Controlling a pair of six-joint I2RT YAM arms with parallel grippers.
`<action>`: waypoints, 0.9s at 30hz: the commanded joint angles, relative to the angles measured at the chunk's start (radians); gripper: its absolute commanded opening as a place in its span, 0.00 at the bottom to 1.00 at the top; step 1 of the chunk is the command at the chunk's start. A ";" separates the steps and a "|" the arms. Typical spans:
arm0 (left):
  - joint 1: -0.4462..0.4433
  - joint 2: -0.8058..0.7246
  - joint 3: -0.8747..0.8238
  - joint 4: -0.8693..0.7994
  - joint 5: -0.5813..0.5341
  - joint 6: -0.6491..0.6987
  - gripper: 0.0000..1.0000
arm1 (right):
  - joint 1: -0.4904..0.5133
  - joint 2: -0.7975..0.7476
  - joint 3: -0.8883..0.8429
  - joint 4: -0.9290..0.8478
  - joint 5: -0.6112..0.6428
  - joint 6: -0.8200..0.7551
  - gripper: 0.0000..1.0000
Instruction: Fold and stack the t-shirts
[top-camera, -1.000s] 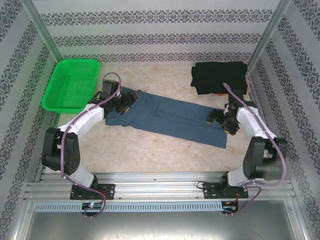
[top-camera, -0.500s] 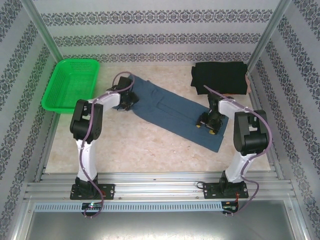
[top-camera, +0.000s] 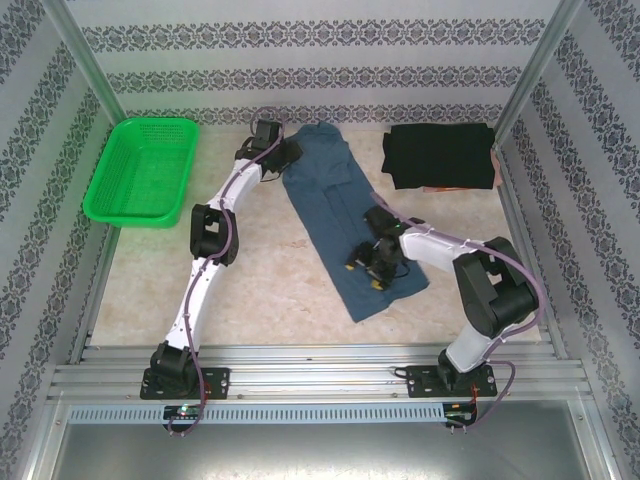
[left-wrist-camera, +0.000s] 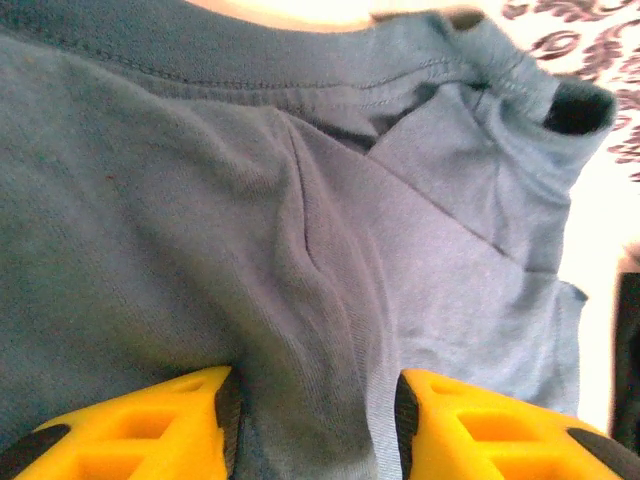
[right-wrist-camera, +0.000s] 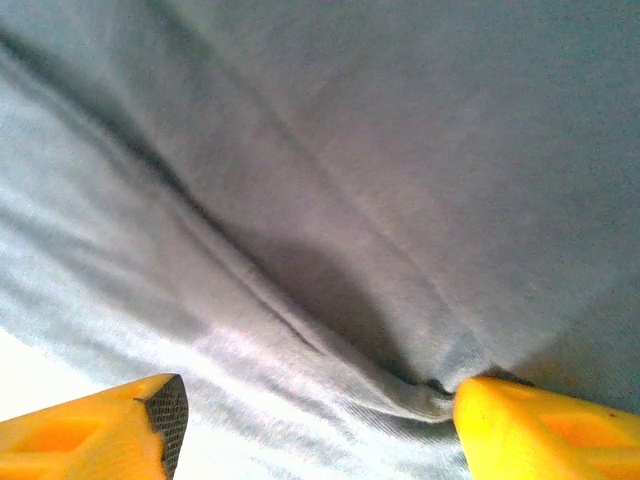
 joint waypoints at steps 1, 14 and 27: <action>0.020 0.115 -0.036 0.000 0.112 -0.095 0.47 | 0.130 0.048 -0.023 0.161 -0.039 0.284 0.73; 0.070 -0.115 -0.065 0.084 0.313 -0.096 0.75 | 0.377 0.031 0.127 0.159 0.043 0.542 0.77; -0.016 -1.365 -1.273 0.009 0.197 0.015 0.79 | 0.154 -0.416 0.104 -0.372 0.104 -0.211 0.83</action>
